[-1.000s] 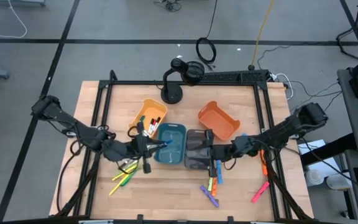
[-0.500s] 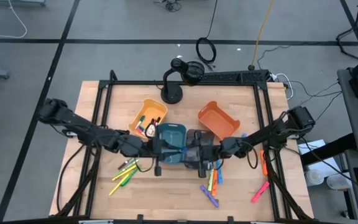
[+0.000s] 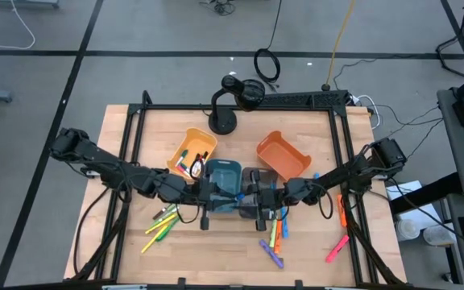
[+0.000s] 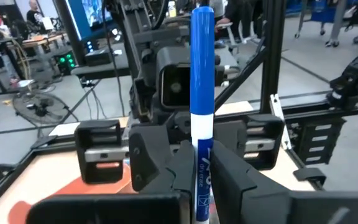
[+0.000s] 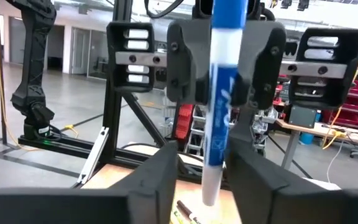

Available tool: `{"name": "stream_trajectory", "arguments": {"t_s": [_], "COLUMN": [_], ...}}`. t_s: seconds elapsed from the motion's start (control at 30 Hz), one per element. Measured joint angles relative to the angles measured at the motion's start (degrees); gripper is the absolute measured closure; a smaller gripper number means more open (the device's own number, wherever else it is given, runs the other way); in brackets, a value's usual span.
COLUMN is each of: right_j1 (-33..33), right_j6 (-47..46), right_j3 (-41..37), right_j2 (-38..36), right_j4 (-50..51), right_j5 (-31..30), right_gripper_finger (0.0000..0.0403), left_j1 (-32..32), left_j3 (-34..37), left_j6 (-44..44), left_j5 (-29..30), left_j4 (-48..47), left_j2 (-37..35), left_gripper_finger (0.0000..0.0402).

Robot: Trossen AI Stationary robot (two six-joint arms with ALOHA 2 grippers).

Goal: Pick & Place Markers
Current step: Put the blue marker into the black bin

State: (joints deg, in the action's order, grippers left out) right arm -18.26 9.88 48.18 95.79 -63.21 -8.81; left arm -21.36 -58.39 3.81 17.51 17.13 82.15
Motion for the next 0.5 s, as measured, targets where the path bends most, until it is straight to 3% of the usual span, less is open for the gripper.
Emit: {"name": "stream_trajectory", "arguments": {"t_s": [0.23,0.43,0.5], "right_j1": [0.3,0.2,0.2], "right_j6": [0.0,1.1,0.9], "right_j3": [0.0,-0.1,-0.1], "right_j2": [0.0,0.0,-0.1], "right_j4": [0.3,1.5,1.7], "right_j5": [1.4,1.5,1.4], "right_gripper_finger": [0.0376,0.0382,0.0382], "left_j1": [0.9,1.0,1.0], "left_j3": [-0.1,-0.1,-0.1], "left_j6": [-1.4,-1.3,-1.5], "left_j5": [-2.8,-3.3,-3.1], "left_j4": [0.4,0.5,0.5], "left_j2": [1.0,2.2,2.2], "left_gripper_finger": [0.0374,0.0372,0.0351]}}
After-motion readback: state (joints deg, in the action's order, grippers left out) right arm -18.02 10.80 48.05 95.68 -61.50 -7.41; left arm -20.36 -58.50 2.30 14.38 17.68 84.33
